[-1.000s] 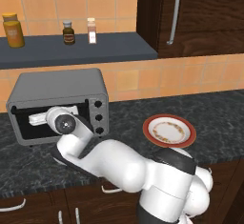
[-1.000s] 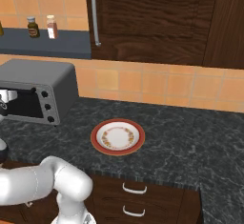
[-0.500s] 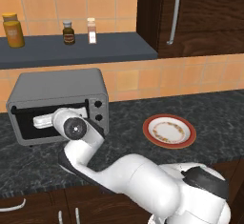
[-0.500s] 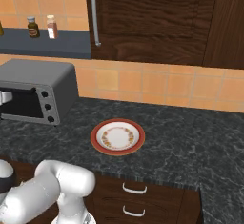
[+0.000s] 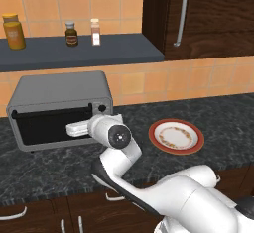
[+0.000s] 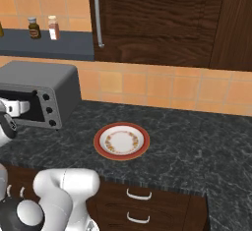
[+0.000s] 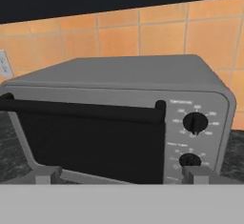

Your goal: Pick up the kebab skewer and baguette bread, and place them inside the toaster oven. Close the toaster oven door and start by setting the timer.

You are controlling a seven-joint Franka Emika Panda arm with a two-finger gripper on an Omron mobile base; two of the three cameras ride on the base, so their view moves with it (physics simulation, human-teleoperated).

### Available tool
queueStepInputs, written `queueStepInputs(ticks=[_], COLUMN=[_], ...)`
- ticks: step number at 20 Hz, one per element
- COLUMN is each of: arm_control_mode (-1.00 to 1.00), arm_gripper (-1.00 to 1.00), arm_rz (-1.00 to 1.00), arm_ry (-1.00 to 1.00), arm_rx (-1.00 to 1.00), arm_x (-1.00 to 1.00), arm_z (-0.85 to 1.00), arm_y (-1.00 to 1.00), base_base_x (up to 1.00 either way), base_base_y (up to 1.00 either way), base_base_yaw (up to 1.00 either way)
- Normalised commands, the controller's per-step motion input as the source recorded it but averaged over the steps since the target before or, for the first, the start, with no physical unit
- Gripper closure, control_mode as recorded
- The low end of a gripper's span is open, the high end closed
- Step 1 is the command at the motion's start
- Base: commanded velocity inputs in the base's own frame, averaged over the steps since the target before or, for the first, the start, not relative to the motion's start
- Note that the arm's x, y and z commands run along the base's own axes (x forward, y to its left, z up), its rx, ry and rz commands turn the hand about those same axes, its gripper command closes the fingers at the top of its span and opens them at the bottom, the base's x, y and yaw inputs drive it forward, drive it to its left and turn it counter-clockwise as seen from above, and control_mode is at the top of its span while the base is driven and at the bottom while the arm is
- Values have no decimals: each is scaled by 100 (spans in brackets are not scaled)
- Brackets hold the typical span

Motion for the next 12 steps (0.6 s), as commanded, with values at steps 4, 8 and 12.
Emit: queueStepInputs(ticks=[4, 8, 12], arm_control_mode=[-100, -100, -100], arm_gripper=[-100, -100, -100], arm_rz=[0, 0, 0], arm_ry=[0, 0, 0], arm_rx=[0, 0, 0], arm_x=[-6, 0, 0], arm_z=[0, -1, -16], arm_y=[-18, -2, -11], base_base_x=[0, 0, 0], base_base_y=[0, 0, 0], base_base_yaw=[0, 0, 0])
